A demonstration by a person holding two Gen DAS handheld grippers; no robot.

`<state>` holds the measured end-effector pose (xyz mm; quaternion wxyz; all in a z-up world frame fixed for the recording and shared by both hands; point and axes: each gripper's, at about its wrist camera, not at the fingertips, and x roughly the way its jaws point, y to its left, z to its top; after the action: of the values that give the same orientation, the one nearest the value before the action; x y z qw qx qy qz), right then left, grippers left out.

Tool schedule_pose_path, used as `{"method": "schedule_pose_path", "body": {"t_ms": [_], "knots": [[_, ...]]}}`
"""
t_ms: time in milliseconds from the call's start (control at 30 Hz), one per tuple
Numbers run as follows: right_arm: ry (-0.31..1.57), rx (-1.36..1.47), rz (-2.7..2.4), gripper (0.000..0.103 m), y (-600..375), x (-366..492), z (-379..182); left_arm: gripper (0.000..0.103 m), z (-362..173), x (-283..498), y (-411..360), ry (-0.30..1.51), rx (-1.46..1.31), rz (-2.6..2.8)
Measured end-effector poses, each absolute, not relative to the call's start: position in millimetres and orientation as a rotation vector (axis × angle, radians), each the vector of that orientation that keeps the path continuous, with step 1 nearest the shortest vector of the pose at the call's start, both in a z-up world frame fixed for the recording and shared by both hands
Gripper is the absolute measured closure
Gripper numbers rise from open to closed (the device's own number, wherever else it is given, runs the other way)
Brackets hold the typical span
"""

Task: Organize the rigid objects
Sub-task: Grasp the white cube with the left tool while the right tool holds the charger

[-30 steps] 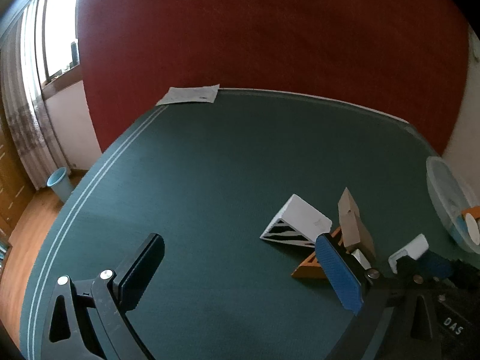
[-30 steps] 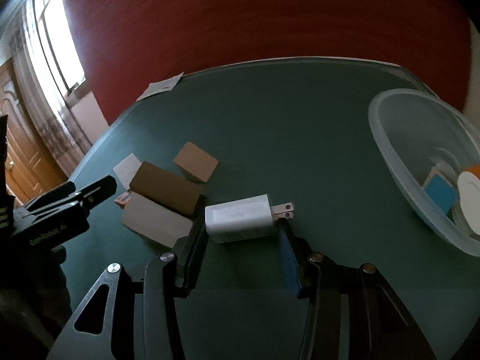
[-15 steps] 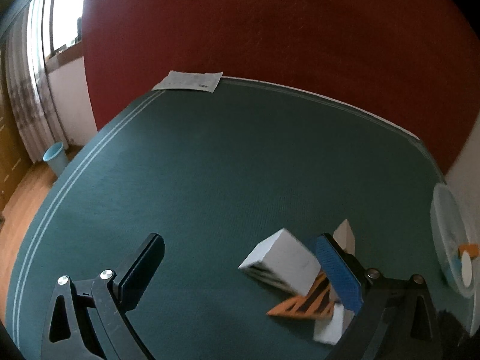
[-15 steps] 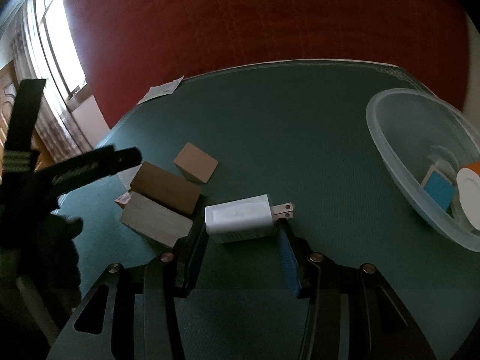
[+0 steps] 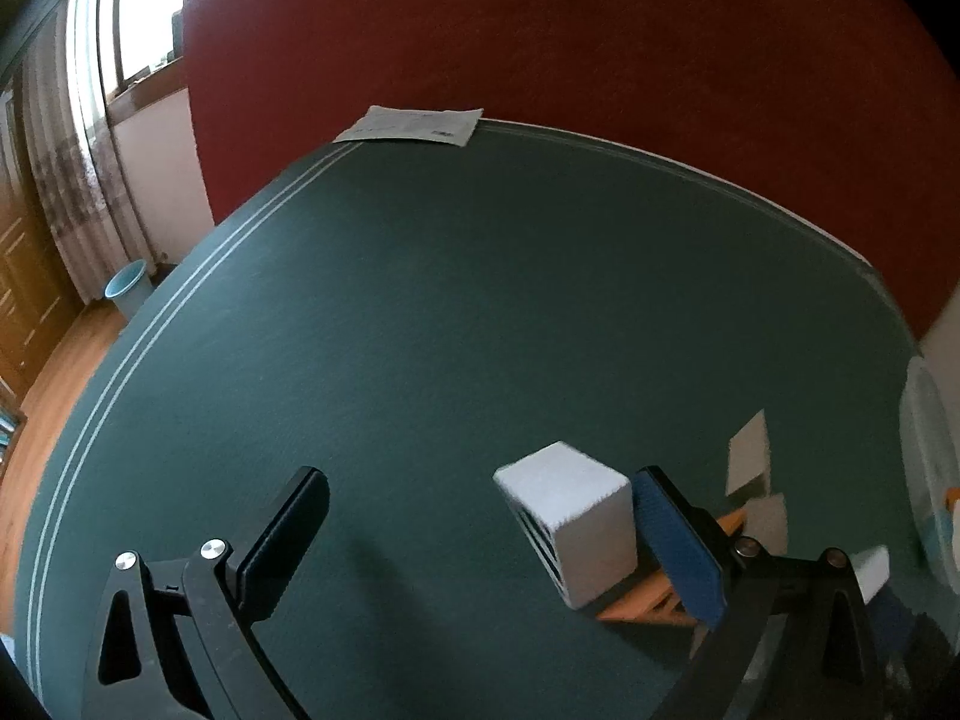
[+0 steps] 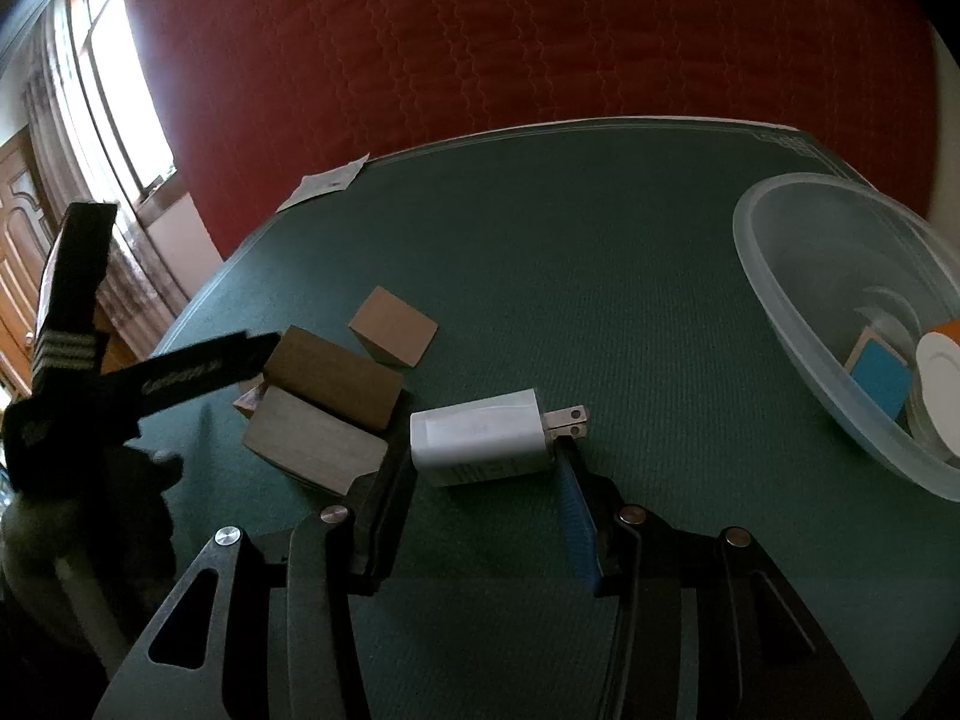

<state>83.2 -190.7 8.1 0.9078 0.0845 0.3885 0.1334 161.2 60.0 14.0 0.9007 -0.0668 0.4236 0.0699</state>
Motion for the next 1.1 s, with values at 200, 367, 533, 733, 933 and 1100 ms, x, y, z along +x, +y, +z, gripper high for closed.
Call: {"method": "schedule_pose_path", "body": {"t_ms": [200, 367, 533, 733, 933, 1100], "knots": [[0.802, 0.174, 0.276, 0.056, -191, 83, 8, 0.001, 11, 144, 72, 0.869, -0.113, 0.151], [0.802, 0.174, 0.276, 0.056, -191, 83, 8, 0.008, 6, 148, 68, 0.882, -0.097, 0.138], [0.802, 0.172, 0.277, 0.056, -191, 83, 8, 0.026, 6, 150, 60, 0.869, -0.072, 0.119], [0.803, 0.173, 0.277, 0.056, -191, 83, 8, 0.072, 9, 147, 49, 0.835, -0.044, 0.042], [0.803, 0.168, 0.275, 0.056, -191, 82, 7, 0.072, 12, 140, 54, 0.802, -0.086, 0.036], [0.804, 0.159, 0.27, 0.056, -189, 83, 6, 0.072, 15, 135, 63, 0.782, -0.122, 0.057]]}}
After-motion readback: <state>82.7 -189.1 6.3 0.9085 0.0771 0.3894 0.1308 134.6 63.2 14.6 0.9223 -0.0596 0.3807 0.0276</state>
